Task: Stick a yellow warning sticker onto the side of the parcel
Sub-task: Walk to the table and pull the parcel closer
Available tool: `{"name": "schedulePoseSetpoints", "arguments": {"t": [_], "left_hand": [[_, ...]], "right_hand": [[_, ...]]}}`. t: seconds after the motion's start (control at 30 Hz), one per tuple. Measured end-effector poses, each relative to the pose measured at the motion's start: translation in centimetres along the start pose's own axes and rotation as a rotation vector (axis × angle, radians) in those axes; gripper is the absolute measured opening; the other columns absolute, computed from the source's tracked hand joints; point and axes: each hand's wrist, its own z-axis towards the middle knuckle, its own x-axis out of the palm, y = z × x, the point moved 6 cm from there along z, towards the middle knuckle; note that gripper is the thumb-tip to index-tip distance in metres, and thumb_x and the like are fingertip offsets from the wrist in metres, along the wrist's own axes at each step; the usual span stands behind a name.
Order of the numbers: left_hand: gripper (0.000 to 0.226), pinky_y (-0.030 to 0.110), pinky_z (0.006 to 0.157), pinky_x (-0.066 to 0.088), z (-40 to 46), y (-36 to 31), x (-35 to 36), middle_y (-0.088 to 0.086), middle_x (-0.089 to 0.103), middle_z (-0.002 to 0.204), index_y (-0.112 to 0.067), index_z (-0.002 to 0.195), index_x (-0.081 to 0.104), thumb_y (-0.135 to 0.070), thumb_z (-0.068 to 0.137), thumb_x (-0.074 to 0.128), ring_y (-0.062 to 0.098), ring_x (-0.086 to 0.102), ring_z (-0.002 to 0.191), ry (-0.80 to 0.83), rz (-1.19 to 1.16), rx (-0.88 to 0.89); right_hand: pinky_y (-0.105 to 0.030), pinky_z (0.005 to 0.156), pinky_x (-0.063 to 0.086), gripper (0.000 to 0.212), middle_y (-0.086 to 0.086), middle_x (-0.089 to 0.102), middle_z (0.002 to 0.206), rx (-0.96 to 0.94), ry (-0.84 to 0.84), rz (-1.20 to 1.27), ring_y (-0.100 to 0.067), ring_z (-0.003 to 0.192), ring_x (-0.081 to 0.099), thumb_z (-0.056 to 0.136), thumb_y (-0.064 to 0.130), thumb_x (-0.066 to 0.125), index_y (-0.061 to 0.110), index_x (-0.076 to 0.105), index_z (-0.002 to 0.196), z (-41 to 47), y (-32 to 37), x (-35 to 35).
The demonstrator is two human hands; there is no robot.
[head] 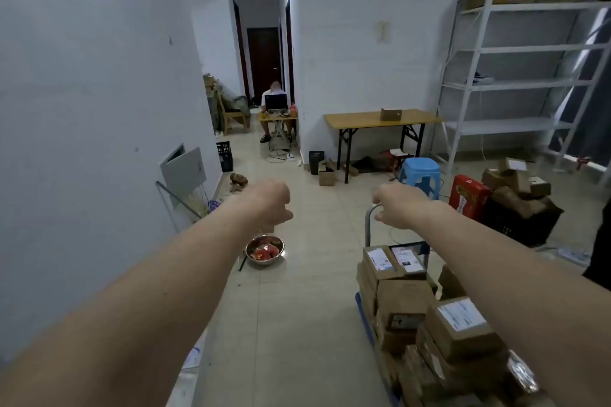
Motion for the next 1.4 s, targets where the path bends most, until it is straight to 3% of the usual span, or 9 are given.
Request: {"name": "schedulePoseSetpoints", "arguments": {"t": [0.13, 0.3, 0.47, 0.87, 1.23, 1.3, 1.4], "left_hand": [[0.043, 0.038, 0.093, 0.049, 8.0, 0.2, -0.2, 0.003, 0.058, 0.125, -0.018, 0.126, 0.053, -0.035, 0.087, 0.059, 0.023, 0.056, 0.11, -0.012, -0.051, -0.033], [0.041, 0.034, 0.082, 0.052, 17.0, 1.5, 1.9, 0.005, 0.061, 0.12, -0.016, 0.125, 0.054, -0.029, 0.086, 0.056, 0.024, 0.059, 0.104, 0.025, -0.022, -0.032], [0.049, 0.038, 0.096, 0.047, 27.9, 4.2, 2.9, 0.006, 0.053, 0.133, -0.015, 0.133, 0.045, -0.031, 0.088, 0.058, 0.024, 0.052, 0.117, 0.021, -0.039, -0.044], [0.049, 0.034, 0.092, 0.048, 57.9, 17.4, 2.2, 0.005, 0.054, 0.131, -0.016, 0.132, 0.046, -0.035, 0.088, 0.057, 0.023, 0.054, 0.114, 0.032, -0.014, -0.034], [0.039, 0.034, 0.082, 0.049, 84.0, 15.2, 8.5, 0.004, 0.058, 0.118, -0.014, 0.121, 0.054, -0.034, 0.087, 0.057, 0.022, 0.057, 0.103, 0.128, 0.013, 0.164], [0.038, 0.033, 0.08, 0.048, 89.3, 14.6, 8.6, 0.003, 0.058, 0.112, -0.013, 0.119, 0.055, -0.032, 0.087, 0.056, 0.019, 0.055, 0.095, 0.127, 0.006, 0.173], [0.038, 0.034, 0.082, 0.05, 97.3, 13.2, 7.2, 0.005, 0.06, 0.117, -0.015, 0.121, 0.055, -0.032, 0.087, 0.056, 0.023, 0.058, 0.1, 0.115, -0.042, 0.197]], "right_hand": [[-0.039, 0.083, 0.053, 0.031, -0.012, 0.061, 0.114, 0.019, 0.017, 0.018, -0.029, 0.1, 0.06, 0.09, 0.027, 0.057, 0.012, 0.056, 0.116, 7.3, -2.6, -0.5], [-0.038, 0.081, 0.05, 0.037, -0.011, 0.062, 0.115, -0.004, 0.032, 0.008, -0.029, 0.104, 0.058, 0.09, 0.034, 0.056, 0.011, 0.055, 0.12, 17.1, -3.7, 0.5], [-0.039, 0.084, 0.051, 0.04, -0.009, 0.061, 0.12, -0.017, 0.008, 0.01, -0.029, 0.109, 0.056, 0.089, 0.035, 0.058, 0.013, 0.054, 0.122, 27.8, -4.6, 2.2], [-0.042, 0.088, 0.05, 0.042, -0.01, 0.059, 0.124, 0.14, 0.055, 0.001, -0.03, 0.111, 0.056, 0.088, 0.033, 0.058, 0.012, 0.052, 0.124, 57.3, -8.9, 2.5], [-0.042, 0.092, 0.049, 0.04, -0.011, 0.058, 0.126, 0.217, 0.075, 0.061, -0.031, 0.114, 0.055, 0.087, 0.03, 0.06, 0.011, 0.055, 0.123, 80.4, -16.2, 7.2], [-0.042, 0.091, 0.049, 0.039, -0.011, 0.06, 0.124, 0.232, 0.063, 0.083, -0.031, 0.112, 0.056, 0.087, 0.03, 0.06, 0.011, 0.056, 0.121, 84.9, -18.5, 7.8], [-0.041, 0.089, 0.049, 0.038, -0.01, 0.06, 0.124, 0.257, 0.076, 0.088, -0.031, 0.112, 0.056, 0.086, 0.03, 0.059, 0.013, 0.056, 0.12, 91.7, -22.4, 7.9]]}}
